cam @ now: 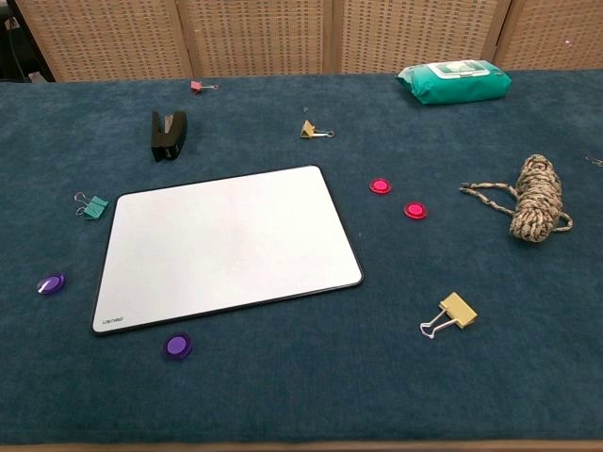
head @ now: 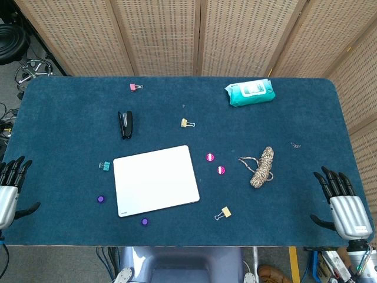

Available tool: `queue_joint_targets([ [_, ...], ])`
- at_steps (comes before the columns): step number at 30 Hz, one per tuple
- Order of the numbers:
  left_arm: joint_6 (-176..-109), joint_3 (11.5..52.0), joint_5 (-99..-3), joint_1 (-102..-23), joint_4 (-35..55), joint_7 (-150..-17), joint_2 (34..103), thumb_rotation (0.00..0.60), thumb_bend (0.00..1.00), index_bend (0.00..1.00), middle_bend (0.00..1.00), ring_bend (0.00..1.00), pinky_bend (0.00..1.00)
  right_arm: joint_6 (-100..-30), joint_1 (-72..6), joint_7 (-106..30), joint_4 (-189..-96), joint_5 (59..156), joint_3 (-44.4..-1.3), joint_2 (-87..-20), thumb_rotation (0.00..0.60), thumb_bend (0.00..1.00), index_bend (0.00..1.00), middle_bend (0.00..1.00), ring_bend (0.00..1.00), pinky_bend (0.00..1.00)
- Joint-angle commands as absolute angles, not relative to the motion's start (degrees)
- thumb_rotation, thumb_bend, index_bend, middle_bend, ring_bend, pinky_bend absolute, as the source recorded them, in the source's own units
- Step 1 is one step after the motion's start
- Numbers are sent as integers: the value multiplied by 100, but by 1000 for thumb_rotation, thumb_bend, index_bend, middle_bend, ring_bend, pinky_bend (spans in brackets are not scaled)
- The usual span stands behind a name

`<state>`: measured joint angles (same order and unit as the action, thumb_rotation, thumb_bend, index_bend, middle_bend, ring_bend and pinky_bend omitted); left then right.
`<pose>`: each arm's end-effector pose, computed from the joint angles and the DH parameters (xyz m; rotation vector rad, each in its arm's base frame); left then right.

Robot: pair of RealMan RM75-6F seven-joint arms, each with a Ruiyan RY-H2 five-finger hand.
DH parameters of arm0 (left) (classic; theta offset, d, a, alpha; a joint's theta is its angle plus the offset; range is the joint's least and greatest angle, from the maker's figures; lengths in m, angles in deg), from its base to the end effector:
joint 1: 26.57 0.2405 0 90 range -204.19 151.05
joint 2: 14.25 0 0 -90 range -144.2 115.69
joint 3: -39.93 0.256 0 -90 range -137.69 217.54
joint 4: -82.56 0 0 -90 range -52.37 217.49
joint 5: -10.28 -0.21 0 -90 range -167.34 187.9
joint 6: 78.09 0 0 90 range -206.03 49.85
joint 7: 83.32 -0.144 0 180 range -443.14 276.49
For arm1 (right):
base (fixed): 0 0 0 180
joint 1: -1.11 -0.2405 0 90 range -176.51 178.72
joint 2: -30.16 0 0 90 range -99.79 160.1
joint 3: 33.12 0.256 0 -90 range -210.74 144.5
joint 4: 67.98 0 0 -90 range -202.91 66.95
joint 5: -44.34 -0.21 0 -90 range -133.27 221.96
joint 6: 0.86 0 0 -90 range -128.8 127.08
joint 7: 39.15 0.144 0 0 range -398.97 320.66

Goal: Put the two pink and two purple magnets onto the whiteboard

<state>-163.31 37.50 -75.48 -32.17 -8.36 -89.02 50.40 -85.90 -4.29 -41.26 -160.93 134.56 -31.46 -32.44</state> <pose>-0.3137 0.1839 0.1580 -1.4255 -0.8115 -0.8256 -0.3014 -0.1790 0.1594 1.4823 -0.8401 0.8986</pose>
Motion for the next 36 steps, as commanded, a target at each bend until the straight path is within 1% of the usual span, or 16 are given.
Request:
queue_joint_targets([
  [1,-16335,3752,-7550,-3215,-838,-8895,5040,600,0,0,0,0,0,-8680,-388,-4115,-16020,13448,-3101,-3326,600,0,0,0,0,0],
  [9,-16359,3761,-7556,-3195,-845,-8890,5033,600,0,0,0,0,0,-8726,-387,-4006,-16000,13477,-3081,-3358,600,0,0,0,0,0],
  [15,-16397,3743,-7598,-3203,-822,-8794,5041,600,0,0,0,0,0,-8628,-451,-4023,-16092,13582,-3125,-3338,600,0,8,0,0,0],
  [18,-16330,3723,-7551,-3236,-786,-8782,5067,600,0,0,0,0,0,-8518,-608,-3934,-16171,13768,-3117,-3398,600,0,90,0,0,0],
  [20,-16280,3712,-7502,-3254,-785,-8806,5080,600,0,0,0,0,0,-8426,-725,-3975,-16207,13853,-3086,-3430,600,0,167,0,0,0],
  [22,-16233,3699,-7451,-3270,-788,-8834,5090,600,0,0,0,0,0,-8292,-849,-4065,-16261,13895,-3052,-3445,600,0,185,0,0,0],
  [25,-16147,3676,-7359,-3302,-790,-8899,5109,600,0,0,0,0,0,-7965,-1110,-4231,-16435,13895,-2971,-3493,600,3,185,0,0,0],
  [27,-16112,3668,-7327,-3317,-786,-8914,5119,600,0,0,0,0,0,-7781,-1237,-4327,-16515,13847,-2926,-3534,600,50,196,0,0,0],
  [28,-16087,3663,-7302,-3326,-781,-8927,5125,600,0,0,0,0,0,-7629,-1334,-4432,-16574,13802,-2896,-3569,600,97,201,0,0,0],
  [29,-16054,3659,-7273,-3336,-773,-8941,5130,600,0,0,0,0,0,-7438,-1476,-4548,-16642,13795,-2862,-3648,600,143,206,0,0,0],
  [31,-15977,3633,-7190,-3367,-754,-8948,5142,600,0,0,0,0,0,-6918,-1844,-4800,-16733,13651,-2745,-3973,600,177,215,0,0,0],
  [36,-15849,3585,-7037,-3417,-728,-8938,5139,600,0,0,0,0,0,-6322,-2292,-5449,-16727,13098,-2527,-4576,600,182,215,0,0,0],
])
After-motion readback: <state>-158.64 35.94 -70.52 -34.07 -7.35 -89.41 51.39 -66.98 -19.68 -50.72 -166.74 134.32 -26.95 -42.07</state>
